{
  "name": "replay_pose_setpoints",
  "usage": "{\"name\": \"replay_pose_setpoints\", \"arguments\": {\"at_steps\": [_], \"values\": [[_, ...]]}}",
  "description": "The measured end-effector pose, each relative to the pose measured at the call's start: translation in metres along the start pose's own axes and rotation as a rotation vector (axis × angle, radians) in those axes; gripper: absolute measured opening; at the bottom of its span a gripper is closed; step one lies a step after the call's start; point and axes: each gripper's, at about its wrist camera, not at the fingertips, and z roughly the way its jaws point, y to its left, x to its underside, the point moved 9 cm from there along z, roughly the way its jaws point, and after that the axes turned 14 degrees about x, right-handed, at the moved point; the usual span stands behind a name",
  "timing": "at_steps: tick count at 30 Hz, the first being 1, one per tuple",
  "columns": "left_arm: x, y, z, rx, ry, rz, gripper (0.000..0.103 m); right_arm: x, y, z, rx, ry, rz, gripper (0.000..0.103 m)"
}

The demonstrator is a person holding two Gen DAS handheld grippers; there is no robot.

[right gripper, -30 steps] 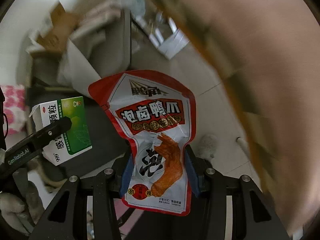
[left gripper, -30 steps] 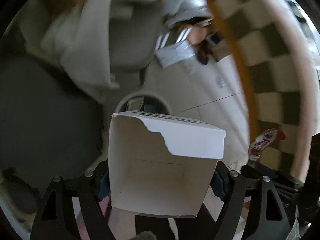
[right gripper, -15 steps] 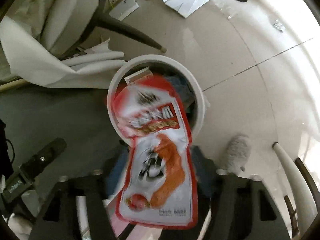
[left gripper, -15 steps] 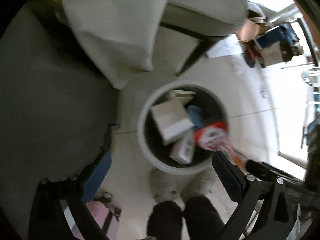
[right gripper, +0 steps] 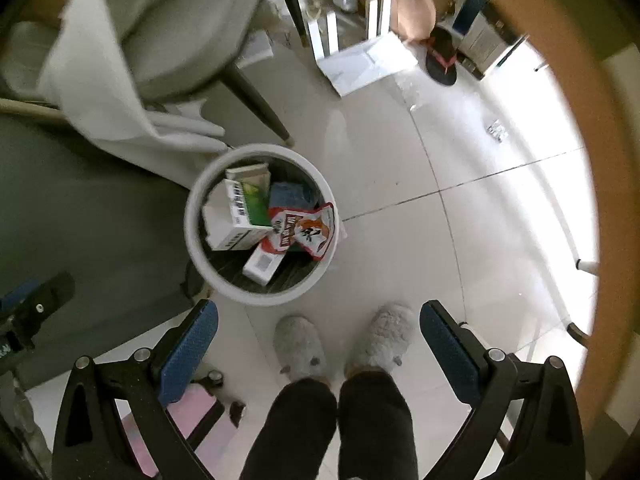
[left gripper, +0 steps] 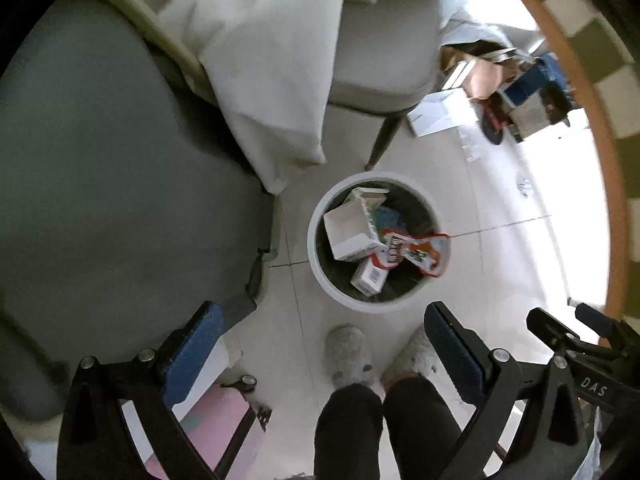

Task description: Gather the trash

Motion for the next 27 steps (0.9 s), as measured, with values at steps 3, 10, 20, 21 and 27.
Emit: {"name": "replay_pose_setpoints", "arguments": {"at_steps": [3, 10, 20, 21, 27], "values": [[0.006, -0.015, -0.045, 0.005, -0.017, 0.023, 0.103, 0.010, -0.009, -0.049, -0.008, -0.024, -0.007, 0.102], [0.029, -0.058, -0.158, 0.080, -0.053, 0.058, 0.103, 0.040, -0.037, -0.193, -0.062, -0.084, -0.020, 0.102], [0.056, -0.123, -0.315, 0.217, -0.156, 0.146, 0.103, 0.083, -0.075, -0.384, -0.168, -0.185, -0.045, 0.102], [0.057, -0.128, -0.329, 0.240, -0.168, 0.139, 0.103, 0.086, -0.078, -0.401, -0.181, -0.196, -0.046, 0.102], [0.074, -0.148, -0.394, 0.344, -0.222, 0.134, 0.103, 0.108, -0.092, -0.479, -0.243, -0.256, -0.058, 0.102]]}}
